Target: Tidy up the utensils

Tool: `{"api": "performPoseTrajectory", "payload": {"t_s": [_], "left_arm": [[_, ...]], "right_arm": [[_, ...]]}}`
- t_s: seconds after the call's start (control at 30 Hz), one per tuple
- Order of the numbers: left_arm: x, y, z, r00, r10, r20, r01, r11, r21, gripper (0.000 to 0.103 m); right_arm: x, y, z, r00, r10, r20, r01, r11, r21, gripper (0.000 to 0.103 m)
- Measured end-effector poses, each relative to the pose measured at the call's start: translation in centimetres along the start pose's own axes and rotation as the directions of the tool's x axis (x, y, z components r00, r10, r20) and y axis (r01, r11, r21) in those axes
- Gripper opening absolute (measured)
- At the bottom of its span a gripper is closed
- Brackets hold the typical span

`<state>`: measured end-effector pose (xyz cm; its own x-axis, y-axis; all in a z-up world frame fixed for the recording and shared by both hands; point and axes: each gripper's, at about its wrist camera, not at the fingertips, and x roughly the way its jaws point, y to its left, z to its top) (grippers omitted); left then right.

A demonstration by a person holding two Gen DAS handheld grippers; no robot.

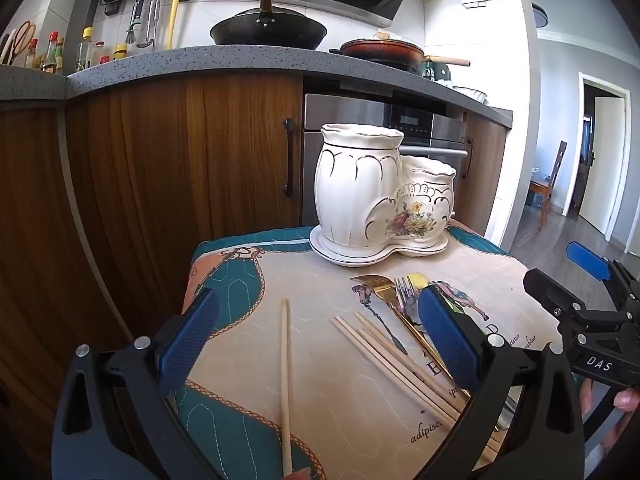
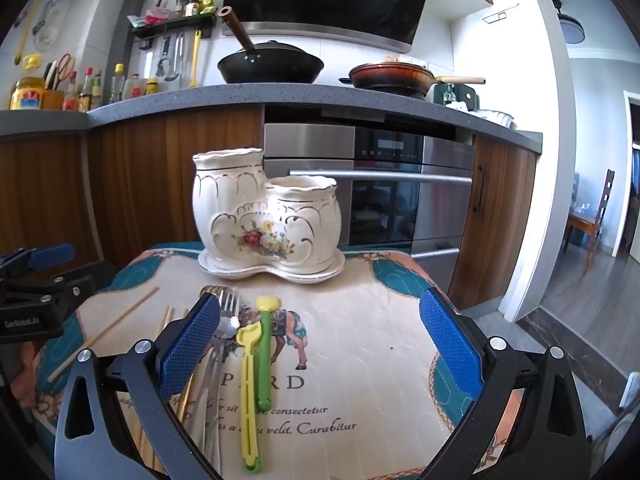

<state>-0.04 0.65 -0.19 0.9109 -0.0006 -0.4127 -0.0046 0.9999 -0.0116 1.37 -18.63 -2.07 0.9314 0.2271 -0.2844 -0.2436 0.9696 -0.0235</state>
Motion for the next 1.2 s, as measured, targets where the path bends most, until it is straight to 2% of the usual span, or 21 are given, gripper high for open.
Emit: {"api": "performPoseTrajectory", "payload": {"t_s": [1.2], "left_arm": [[-0.08,0.20,0.30,1.000,0.010,-0.001,-0.010,1.000,-0.022,0.098]], "right_arm": [[0.40,-0.28,-0.11,1.000,-0.002,-0.006,0.002,1.000,0.005,0.099]]}}
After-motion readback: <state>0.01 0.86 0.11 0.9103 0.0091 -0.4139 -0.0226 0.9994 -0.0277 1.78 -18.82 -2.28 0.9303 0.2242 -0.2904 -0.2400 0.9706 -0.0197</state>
